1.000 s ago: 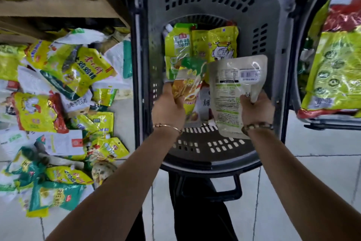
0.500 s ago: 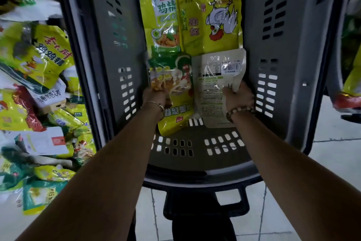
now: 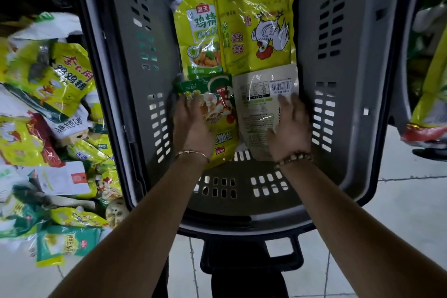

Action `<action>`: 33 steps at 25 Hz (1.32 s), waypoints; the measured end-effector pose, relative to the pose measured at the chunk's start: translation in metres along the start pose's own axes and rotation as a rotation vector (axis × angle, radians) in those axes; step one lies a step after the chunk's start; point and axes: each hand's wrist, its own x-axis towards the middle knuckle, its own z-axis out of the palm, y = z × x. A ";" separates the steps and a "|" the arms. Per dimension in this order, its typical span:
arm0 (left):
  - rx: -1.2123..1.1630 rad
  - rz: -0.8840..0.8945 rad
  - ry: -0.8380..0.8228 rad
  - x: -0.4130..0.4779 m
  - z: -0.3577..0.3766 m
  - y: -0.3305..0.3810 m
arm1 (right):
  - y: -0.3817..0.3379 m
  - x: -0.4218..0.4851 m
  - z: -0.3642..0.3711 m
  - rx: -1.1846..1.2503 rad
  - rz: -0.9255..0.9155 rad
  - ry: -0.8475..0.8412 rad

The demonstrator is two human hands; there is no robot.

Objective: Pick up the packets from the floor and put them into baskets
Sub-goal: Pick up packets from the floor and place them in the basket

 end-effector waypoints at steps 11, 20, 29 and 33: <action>0.550 0.179 -0.415 0.038 0.042 -0.015 | 0.016 0.052 0.049 -0.502 -0.203 -0.201; 0.456 0.161 -0.416 0.035 0.035 -0.010 | 0.009 0.052 0.044 -0.457 -0.174 -0.220; -0.119 0.118 -0.284 -0.016 -0.064 0.023 | -0.054 0.005 -0.039 -0.334 -0.216 -0.079; -0.232 0.236 -0.007 -0.062 -0.139 0.011 | -0.096 -0.035 -0.069 -0.119 -0.412 0.121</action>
